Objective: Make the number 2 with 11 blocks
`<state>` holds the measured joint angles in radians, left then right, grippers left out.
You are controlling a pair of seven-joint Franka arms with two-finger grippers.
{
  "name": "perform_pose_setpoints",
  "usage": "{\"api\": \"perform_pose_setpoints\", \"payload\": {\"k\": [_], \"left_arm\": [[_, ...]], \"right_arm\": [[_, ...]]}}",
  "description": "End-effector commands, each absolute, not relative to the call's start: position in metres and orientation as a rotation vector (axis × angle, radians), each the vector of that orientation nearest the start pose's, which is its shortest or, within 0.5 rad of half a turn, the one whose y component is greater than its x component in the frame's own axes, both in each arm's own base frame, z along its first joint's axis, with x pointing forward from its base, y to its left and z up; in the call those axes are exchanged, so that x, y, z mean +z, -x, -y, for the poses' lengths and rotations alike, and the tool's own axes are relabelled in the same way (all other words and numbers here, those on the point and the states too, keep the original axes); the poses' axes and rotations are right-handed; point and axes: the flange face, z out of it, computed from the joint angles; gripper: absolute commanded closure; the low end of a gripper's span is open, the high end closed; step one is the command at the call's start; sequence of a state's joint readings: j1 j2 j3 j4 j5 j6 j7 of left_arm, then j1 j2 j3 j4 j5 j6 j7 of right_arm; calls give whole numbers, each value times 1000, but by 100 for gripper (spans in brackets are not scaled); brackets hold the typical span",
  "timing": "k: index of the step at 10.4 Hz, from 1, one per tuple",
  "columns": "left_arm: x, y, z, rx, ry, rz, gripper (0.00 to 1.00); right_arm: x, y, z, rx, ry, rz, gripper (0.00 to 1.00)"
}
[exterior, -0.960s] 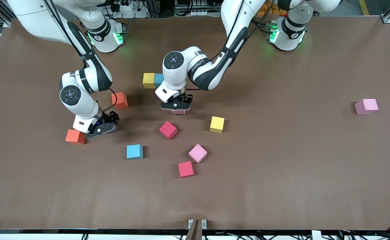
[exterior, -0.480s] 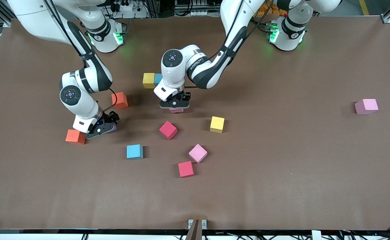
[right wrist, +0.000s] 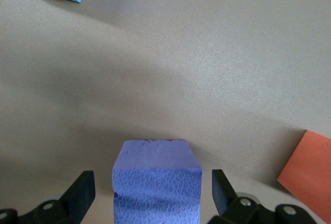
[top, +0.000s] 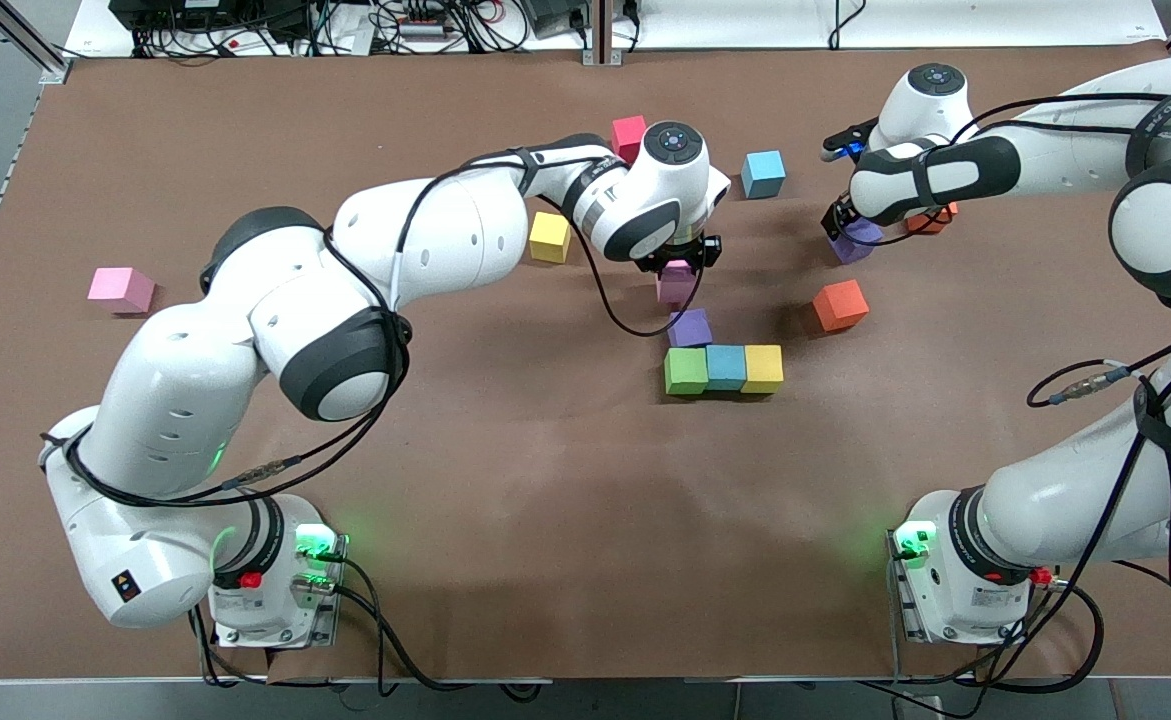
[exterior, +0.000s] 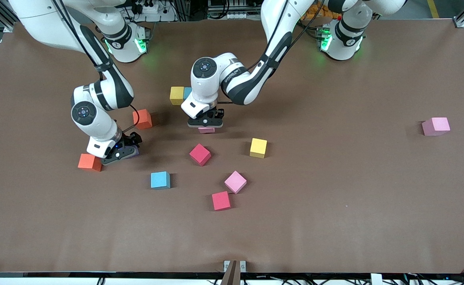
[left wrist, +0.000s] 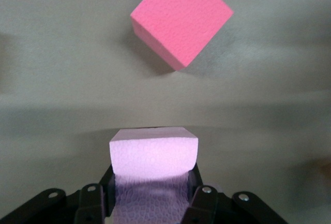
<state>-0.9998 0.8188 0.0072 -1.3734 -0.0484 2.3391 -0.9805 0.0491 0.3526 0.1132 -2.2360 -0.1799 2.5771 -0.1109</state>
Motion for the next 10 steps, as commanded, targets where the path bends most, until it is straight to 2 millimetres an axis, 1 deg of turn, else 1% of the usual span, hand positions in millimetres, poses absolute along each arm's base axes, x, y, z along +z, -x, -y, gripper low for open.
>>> {"api": "perform_pose_setpoints", "payload": {"k": [1, 2, 6, 9, 10], "left_arm": [[234, -409, 630, -93, 3298, 27, 100], [232, -409, 630, -93, 3298, 25, 100], [220, -408, 631, -107, 3303, 29, 100], [215, -409, 630, -103, 3299, 51, 100], [213, -409, 630, -105, 3300, 56, 100]], "right_arm": [[217, -537, -90, 1, 3124, 646, 98], [219, -537, -90, 1, 3125, 646, 100], [234, -538, -91, 6, 3131, 636, 100], [246, -545, -100, -15, 3102, 548, 100], [246, -546, -102, -17, 3097, 533, 100]]}}
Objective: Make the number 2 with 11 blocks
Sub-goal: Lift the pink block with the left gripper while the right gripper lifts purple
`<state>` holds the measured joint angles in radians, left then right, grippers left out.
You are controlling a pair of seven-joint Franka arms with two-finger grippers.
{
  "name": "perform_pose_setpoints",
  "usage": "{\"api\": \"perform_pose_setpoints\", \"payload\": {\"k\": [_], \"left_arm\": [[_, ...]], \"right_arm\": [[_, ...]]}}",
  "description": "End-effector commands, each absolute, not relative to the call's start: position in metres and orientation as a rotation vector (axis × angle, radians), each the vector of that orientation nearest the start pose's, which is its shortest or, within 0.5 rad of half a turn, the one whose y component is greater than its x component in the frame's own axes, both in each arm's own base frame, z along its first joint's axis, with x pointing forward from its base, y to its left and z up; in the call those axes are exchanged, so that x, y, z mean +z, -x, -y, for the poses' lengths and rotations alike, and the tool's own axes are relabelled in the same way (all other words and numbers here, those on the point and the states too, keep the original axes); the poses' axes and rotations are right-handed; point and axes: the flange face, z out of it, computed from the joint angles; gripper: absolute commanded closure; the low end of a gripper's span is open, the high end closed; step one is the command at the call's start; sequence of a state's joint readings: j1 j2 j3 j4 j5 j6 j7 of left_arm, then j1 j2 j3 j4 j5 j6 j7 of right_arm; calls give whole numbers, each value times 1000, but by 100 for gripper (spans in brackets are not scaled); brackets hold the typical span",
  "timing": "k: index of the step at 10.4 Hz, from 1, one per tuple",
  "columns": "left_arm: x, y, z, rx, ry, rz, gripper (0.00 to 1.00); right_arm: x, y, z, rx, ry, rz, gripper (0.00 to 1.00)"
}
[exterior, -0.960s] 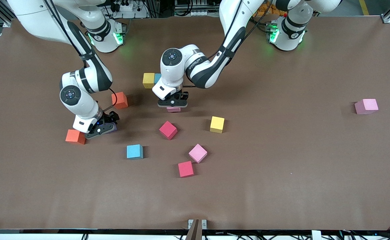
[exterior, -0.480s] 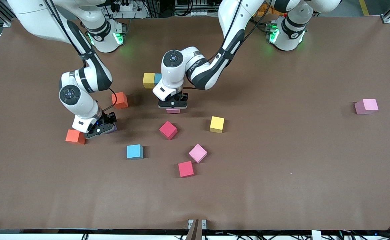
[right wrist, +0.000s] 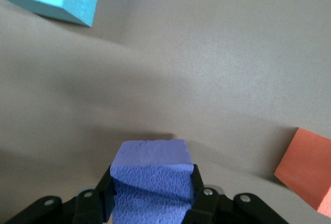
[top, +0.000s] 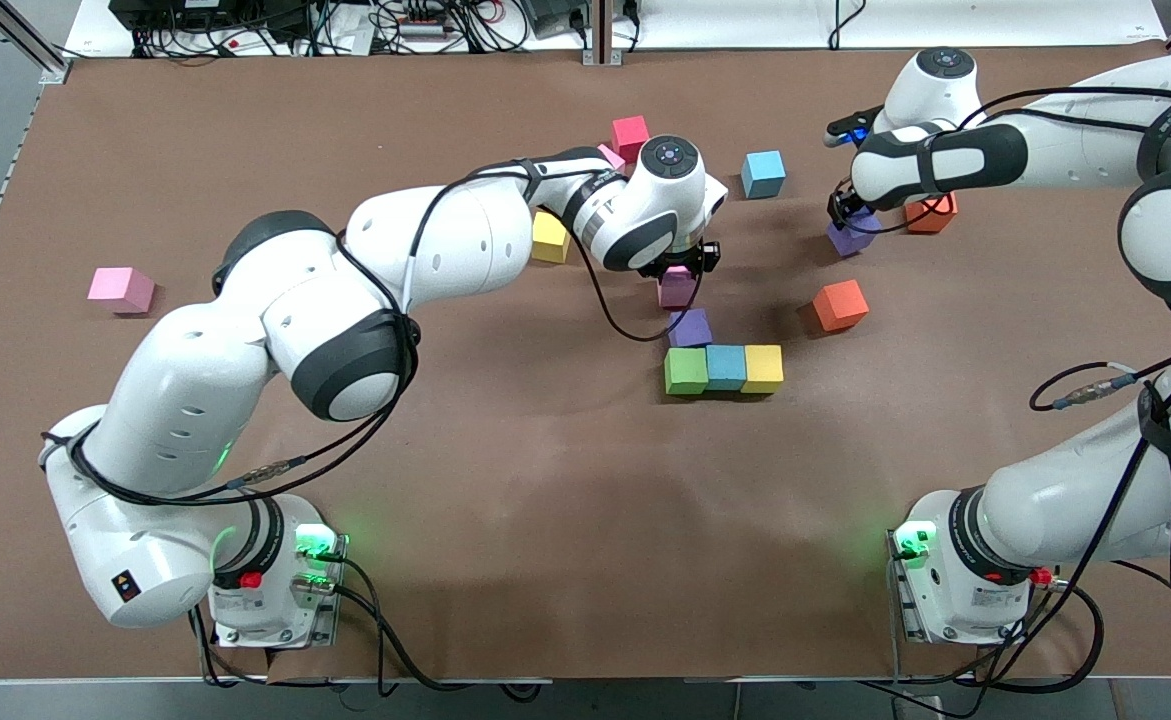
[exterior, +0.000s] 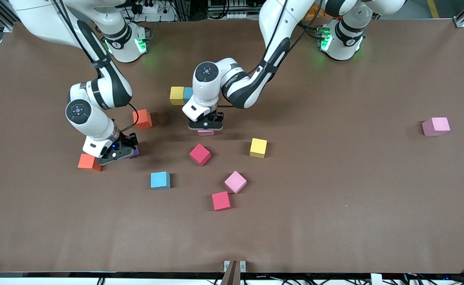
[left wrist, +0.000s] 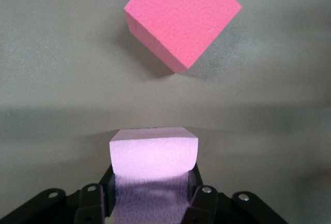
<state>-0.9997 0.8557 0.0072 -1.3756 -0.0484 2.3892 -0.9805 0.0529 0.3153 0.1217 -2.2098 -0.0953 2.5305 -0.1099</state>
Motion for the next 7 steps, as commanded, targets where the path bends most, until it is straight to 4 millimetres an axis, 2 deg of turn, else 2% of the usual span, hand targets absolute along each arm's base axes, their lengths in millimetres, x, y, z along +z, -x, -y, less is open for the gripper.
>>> {"api": "perform_pose_setpoints", "payload": {"k": [1, 3, 7], "left_arm": [[210, -409, 630, -109, 3305, 72, 100], [208, -409, 632, -120, 3316, 82, 100], [209, -401, 637, -111, 3319, 135, 100]], "right_arm": [[247, -546, -104, -19, 3100, 505, 100], [252, -548, -117, -38, 3110, 416, 100], [254, -547, -131, -30, 3135, 17, 100]]}}
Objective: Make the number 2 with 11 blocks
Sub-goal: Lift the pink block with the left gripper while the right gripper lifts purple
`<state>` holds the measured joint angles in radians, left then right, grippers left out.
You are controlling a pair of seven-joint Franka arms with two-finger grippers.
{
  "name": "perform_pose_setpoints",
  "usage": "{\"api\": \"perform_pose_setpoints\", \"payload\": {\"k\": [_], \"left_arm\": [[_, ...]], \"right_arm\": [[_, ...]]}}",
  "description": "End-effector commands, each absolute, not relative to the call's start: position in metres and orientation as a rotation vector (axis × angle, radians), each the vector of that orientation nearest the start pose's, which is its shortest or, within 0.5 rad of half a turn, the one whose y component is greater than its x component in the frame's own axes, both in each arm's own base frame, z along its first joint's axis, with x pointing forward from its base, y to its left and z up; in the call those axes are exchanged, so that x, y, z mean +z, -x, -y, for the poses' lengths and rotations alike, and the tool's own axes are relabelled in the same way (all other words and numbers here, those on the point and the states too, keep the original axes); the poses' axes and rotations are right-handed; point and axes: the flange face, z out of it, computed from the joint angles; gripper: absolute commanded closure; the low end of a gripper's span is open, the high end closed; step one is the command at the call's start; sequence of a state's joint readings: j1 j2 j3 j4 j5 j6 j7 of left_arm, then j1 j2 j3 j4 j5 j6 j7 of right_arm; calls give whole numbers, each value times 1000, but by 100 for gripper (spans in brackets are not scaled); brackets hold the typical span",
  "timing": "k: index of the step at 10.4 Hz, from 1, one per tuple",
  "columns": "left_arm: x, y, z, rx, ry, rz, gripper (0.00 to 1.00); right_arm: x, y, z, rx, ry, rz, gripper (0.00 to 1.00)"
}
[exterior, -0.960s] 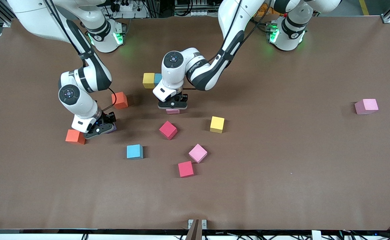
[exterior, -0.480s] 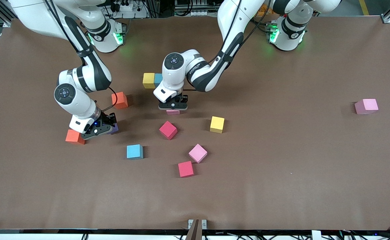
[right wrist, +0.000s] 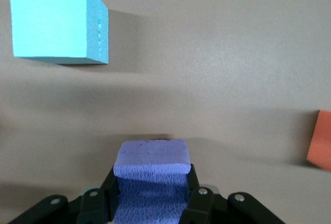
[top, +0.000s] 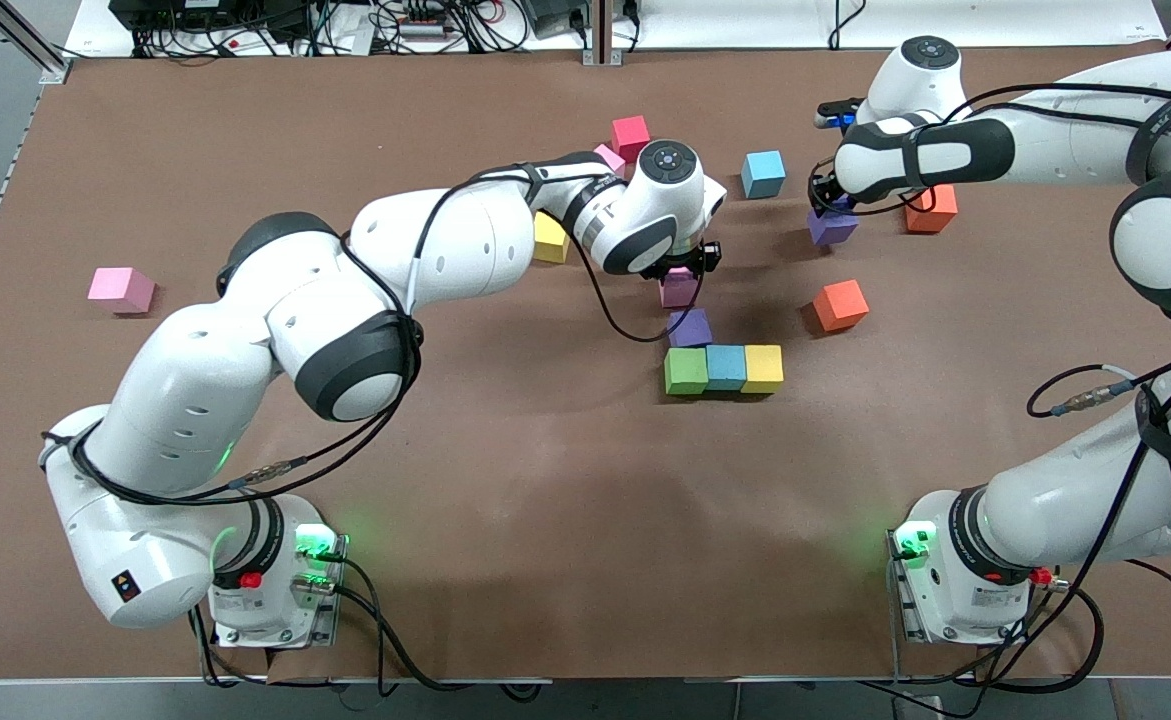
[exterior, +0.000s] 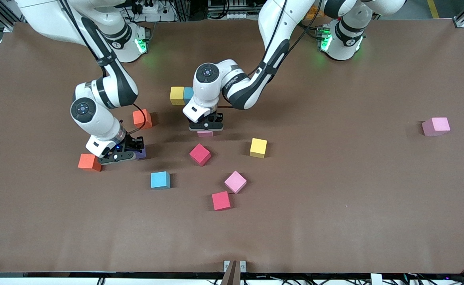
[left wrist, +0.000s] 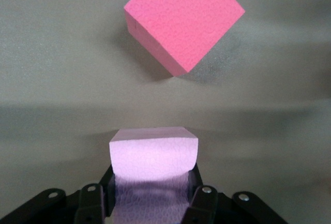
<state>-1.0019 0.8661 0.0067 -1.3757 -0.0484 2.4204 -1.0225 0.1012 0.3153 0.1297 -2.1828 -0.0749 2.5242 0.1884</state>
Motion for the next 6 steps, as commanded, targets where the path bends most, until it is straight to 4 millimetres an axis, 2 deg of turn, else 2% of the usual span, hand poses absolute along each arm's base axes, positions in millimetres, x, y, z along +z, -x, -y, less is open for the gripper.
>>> {"api": "perform_pose_setpoints", "payload": {"k": [1, 3, 6], "left_arm": [[209, -398, 639, -107, 3322, 140, 100], [207, -390, 643, -103, 3318, 124, 100], [207, -390, 643, -132, 3306, 80, 100]], "right_arm": [[252, -545, -130, 0, 3139, -112, 100], [253, -542, -138, 7, 3123, -348, 100], [253, -540, -146, 5, 3116, -395, 100]]}}
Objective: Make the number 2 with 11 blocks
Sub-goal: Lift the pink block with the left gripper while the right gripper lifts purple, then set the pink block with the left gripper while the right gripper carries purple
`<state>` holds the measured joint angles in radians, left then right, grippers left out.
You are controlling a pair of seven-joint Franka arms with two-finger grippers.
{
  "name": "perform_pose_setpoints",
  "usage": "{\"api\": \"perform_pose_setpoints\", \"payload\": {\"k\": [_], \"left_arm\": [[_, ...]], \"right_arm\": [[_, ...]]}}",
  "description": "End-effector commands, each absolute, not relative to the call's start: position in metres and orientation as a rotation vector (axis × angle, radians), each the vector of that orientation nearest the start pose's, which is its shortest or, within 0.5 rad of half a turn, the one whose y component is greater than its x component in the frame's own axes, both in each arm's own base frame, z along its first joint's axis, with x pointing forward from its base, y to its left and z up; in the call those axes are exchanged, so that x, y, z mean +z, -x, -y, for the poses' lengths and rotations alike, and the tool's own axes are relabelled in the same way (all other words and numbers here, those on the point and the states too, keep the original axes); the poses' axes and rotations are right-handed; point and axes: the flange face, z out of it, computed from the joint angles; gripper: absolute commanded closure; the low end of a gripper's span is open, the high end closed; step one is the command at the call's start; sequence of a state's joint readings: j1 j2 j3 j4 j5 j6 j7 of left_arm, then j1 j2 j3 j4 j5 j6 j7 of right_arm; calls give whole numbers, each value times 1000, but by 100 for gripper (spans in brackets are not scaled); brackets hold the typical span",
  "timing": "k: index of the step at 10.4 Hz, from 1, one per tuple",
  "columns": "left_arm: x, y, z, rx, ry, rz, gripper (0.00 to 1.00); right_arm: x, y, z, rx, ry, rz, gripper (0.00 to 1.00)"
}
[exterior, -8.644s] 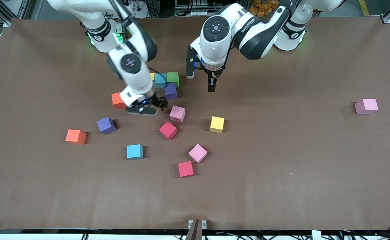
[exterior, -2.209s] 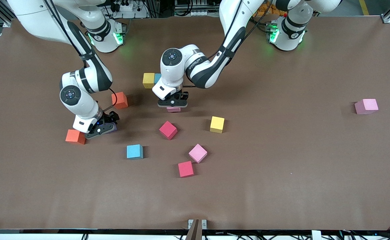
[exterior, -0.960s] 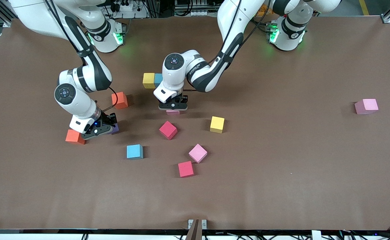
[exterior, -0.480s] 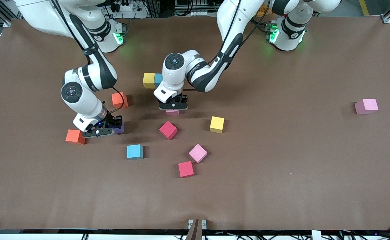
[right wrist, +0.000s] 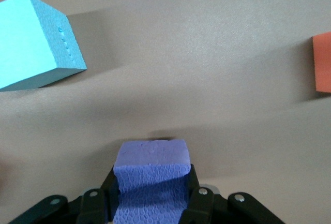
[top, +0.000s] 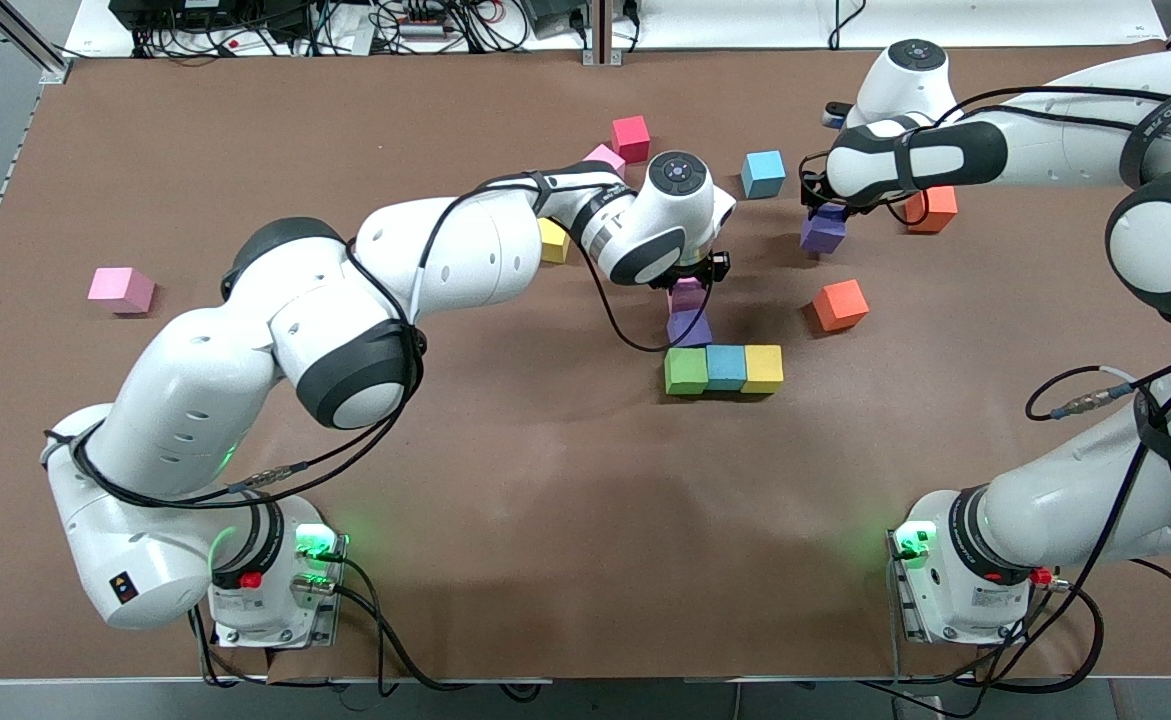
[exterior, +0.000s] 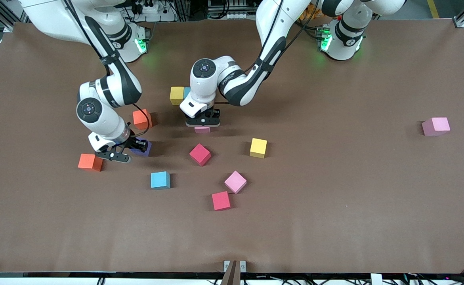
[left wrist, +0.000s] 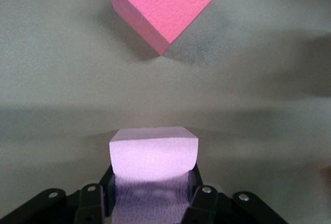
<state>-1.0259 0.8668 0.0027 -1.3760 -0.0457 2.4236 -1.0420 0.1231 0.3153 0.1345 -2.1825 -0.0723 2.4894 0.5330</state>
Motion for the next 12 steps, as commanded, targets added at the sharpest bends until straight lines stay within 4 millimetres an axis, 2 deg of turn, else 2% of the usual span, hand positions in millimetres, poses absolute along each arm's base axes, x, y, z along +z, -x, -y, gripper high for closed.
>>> {"api": "perform_pose_setpoints", "payload": {"k": [1, 2, 3, 4, 5, 7, 11, 12], "left_arm": [[207, -390, 643, -134, 3306, 73, 96], [206, -390, 642, -137, 3303, 67, 88], [206, -390, 642, -138, 3303, 65, 73], [205, -391, 641, -137, 3301, 67, 51], [202, -389, 640, -150, 3289, 41, 20], [202, -390, 639, -170, 3281, 20, 14], [202, -389, 640, -170, 3281, 20, 13], [211, -390, 641, -182, 3290, 19, 7]], "right_arm": [[253, -540, -146, 5, 3114, -411, 100], [253, -540, -147, 5, 3103, -482, 100], [254, -540, -149, 1, 3088, -565, 100], [254, -539, -152, 2, 3071, -646, 100], [253, -539, -153, 4, 3049, -744, 100], [250, -533, -165, 16, 3021, -871, 100], [246, -522, -179, 76, 2941, -1208, 100], [245, -518, -185, 93, 2920, -1284, 100]]}}
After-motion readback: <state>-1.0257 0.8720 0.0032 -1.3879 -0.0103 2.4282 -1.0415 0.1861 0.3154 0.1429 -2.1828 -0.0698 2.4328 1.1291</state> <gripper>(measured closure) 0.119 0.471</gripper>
